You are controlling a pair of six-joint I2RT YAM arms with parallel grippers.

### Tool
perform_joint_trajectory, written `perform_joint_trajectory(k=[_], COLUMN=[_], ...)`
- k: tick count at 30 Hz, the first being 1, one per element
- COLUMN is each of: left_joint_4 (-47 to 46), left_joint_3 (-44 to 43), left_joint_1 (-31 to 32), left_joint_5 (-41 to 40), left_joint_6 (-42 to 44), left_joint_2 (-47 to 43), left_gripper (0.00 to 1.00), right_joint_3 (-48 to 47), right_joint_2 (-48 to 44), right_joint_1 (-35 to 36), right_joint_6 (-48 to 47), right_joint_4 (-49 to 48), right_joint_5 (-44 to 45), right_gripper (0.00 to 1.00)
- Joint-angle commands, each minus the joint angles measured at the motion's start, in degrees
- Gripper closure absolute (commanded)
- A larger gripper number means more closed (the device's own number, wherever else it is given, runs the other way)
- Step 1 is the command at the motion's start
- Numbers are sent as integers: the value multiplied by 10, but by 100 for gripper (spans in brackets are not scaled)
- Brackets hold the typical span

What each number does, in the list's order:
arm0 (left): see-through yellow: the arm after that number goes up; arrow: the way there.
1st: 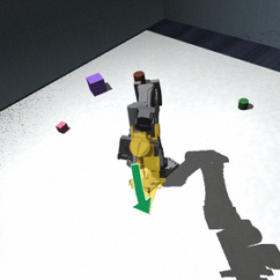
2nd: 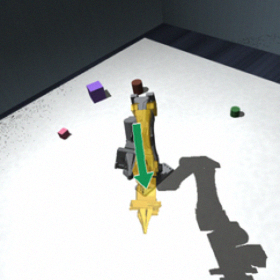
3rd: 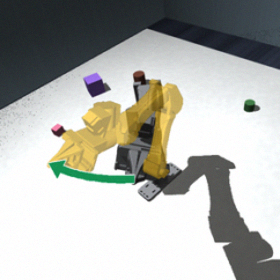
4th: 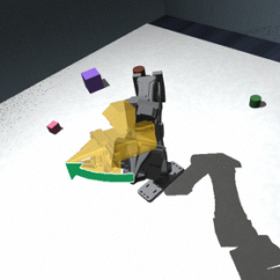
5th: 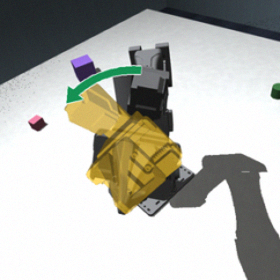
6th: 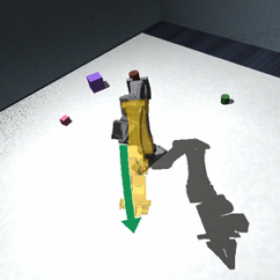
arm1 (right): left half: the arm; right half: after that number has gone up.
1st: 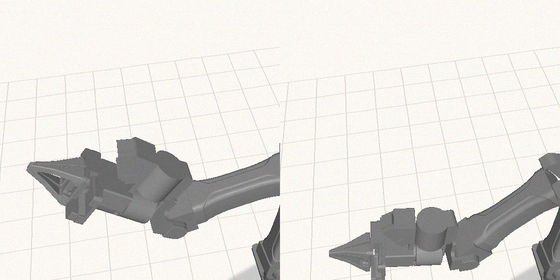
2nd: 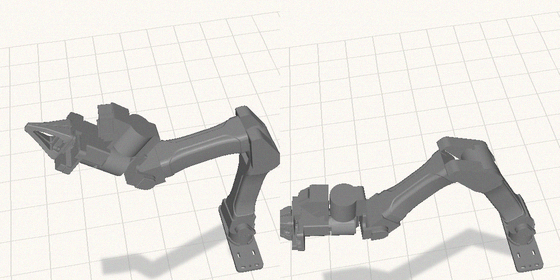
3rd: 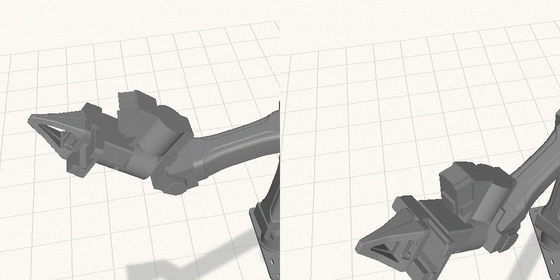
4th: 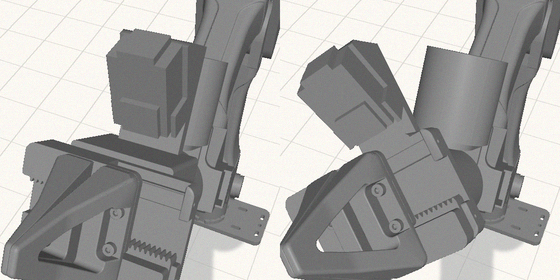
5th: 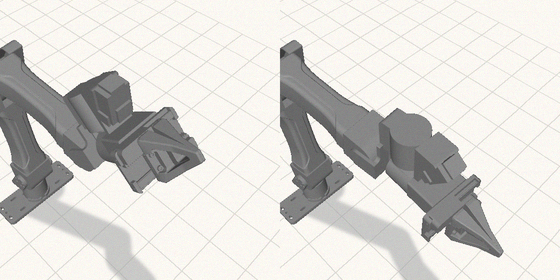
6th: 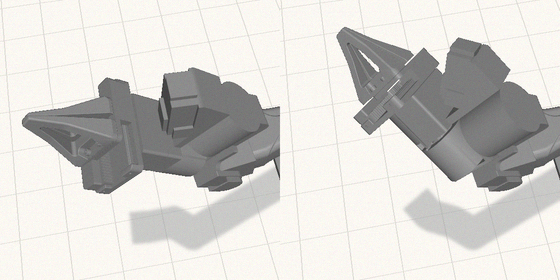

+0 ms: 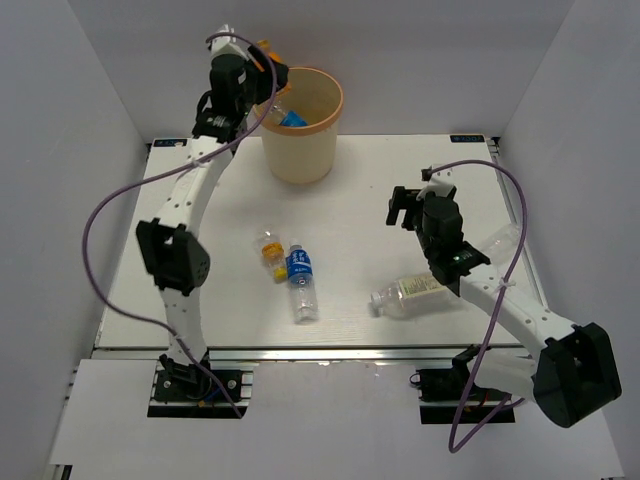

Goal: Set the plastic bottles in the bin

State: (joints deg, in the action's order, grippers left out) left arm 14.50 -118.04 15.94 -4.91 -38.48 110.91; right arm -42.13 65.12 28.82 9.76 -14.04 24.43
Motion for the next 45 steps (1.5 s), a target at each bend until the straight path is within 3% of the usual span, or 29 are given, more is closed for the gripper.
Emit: perform_joint_trajectory(k=[1, 2, 4, 5, 6, 14, 20, 23, 24, 26, 28, 30, 31, 33, 35, 42, 45], left_joint_4=[-20, -37, -54, -64, -72, -36, 5, 12, 10, -9, -25, -43, -40, -26, -31, 17, 9], left_joint_3=[-157, -171, -195, -195, -195, -237, -127, 36, 140, 255, 420, 513, 592, 668, 760, 827, 835], left_joint_1=[2, 2, 2, 1, 1, 1, 1, 1, 1, 1, 0, 0, -1, -2, -4, -5, -4], left_joint_5=[88, 99, 65, 58, 41, 58, 7, -42, -58, -99, -179, -221, -236, -282, -284, -222, -200], left_joint_6=[74, 77, 79, 78, 76, 96, 125, 129, 128, 114, 63, 18, -5, -94, -116, -145, -145], left_joint_2=[110, 129, 163, 167, 170, 136, -1, -120, -154, -225, -333, -422, -447, -487, -528, -551, -552], left_gripper=[56, 53, 18, 6, 2, 2, 2, 2, 2, 2, 2, 2, 2, 2, 2, 2, 2], right_joint_3=[-3, -10, -9, -14, -17, -68, -116, -139, -141, -150, -160, -161, -160, -157, -149, -180, -196], right_joint_2=[18, 26, 44, 49, 51, 65, 102, 127, 134, 142, 156, 176, 185, 214, 234, 329, 367], right_joint_1=[-6, -6, -6, -7, -6, 24, 114, 156, 170, 187, 211, 235, 244, 265, 276, 304, 304], right_joint_6=[-7, -5, -9, -12, -17, -15, -20, -17, -15, -15, -9, 6, 10, 18, 23, 59, 117], right_joint_4=[-31, -27, -24, -20, -8, 42, 66, 75, 75, 75, 76, 75, 73, 58, 39, 18, 35], right_joint_5=[-21, -27, -39, -42, -44, -118, -126, -112, -112, -129, -149, -154, -159, -163, -162, -152, -89], right_gripper=[10, 11, 11, 11, 11, 11, 11, 11, 11, 11, 11, 11, 11, 11, 11, 11, 11])
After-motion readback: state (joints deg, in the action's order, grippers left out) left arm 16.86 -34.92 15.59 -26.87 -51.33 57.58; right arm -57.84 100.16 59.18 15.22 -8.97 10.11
